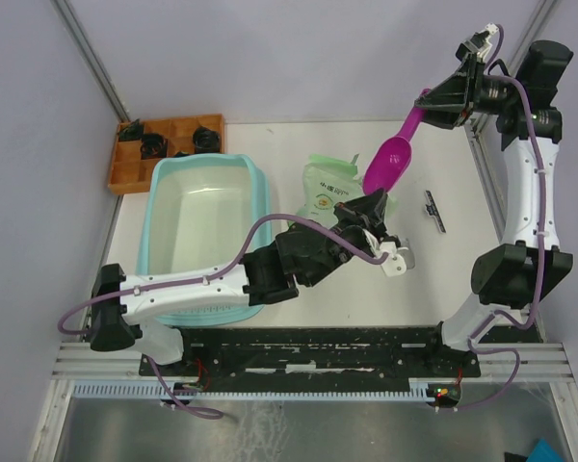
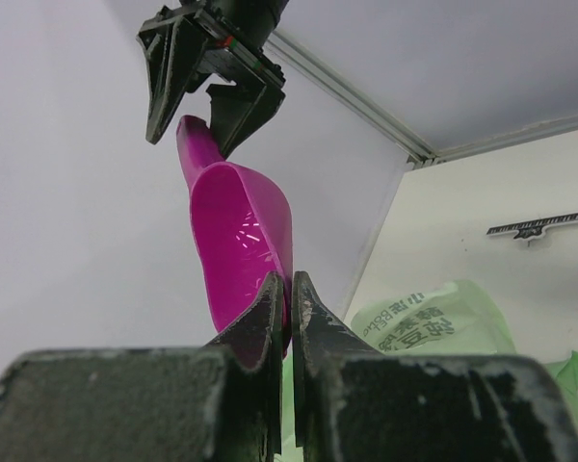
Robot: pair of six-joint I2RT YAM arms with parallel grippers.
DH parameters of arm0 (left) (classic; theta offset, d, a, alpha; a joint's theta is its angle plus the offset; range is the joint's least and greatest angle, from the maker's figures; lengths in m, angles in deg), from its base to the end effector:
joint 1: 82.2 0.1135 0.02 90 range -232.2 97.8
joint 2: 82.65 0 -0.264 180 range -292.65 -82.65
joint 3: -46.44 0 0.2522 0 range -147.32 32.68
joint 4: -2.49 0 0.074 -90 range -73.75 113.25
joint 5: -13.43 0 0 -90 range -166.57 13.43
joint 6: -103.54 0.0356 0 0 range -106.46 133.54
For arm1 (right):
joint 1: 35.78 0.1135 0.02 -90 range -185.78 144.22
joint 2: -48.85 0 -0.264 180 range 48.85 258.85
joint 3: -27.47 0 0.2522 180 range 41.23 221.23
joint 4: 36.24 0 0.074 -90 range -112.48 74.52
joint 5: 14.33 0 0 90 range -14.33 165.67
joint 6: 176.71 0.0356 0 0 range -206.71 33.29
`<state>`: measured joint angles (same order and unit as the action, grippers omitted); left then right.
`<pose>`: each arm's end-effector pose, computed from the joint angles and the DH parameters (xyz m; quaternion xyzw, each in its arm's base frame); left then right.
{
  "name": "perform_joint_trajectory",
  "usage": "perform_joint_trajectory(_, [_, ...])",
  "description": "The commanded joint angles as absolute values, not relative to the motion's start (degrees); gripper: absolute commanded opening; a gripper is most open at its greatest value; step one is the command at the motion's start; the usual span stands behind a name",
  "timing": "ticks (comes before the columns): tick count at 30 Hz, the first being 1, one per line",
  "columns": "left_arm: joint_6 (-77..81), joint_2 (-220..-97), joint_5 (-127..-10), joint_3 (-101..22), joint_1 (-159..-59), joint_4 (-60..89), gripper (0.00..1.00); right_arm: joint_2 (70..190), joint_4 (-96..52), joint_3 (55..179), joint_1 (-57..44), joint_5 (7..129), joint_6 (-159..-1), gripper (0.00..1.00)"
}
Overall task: Fill the litter box with clean litter
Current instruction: Adjust the spatula.
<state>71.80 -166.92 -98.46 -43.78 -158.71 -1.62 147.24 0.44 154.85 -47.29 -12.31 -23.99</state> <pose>0.0945 -0.3371 0.4210 0.5263 0.3768 0.0011 0.7623 0.3537 -0.0357 0.4868 -0.0376 0.7078 0.6762 0.2010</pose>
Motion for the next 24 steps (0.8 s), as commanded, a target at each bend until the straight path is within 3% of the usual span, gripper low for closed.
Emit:
perform_joint_trajectory(1, [74.91, -165.59, -96.20, -44.06, -159.71, -6.54, 0.03, 148.15, -0.95, 157.60, -47.10, -13.45, -24.57, 0.56])
perform_joint_trajectory(9, [75.55, -166.06, -96.19, -44.24, -160.03, -6.77, 0.03, 148.69, -0.82, 157.99, -46.83, -13.45, -24.57, 0.55])
perform_joint_trajectory(15, [75.66, -166.76, -96.99, -43.76, -159.90, -6.73, 0.03, 147.79, -0.77, 157.61, -46.72, -13.43, -24.86, 0.49])
perform_joint_trajectory(17, [75.93, -166.68, -97.61, -43.49, -159.74, -6.78, 0.03, 147.37, -0.85, 157.16, -46.66, -13.45, -24.84, 0.39])
perform_joint_trajectory(18, [75.94, -166.60, -97.78, -43.33, -159.68, -6.78, 0.03, 147.17, -0.86, 157.01, -46.63, -13.41, -24.84, 0.22])
perform_joint_trajectory(20, [75.74, -166.42, -98.09, -42.94, -159.40, -6.69, 0.03, 146.96, -0.82, 156.75, -46.64, -13.45, -24.92, 0.07])
perform_joint_trajectory(24, [75.10, -166.32, -99.05, -42.34, -157.95, -6.63, 0.03, 146.14, -1.12, 155.10, -46.71, -13.45, -24.72, 0.02])
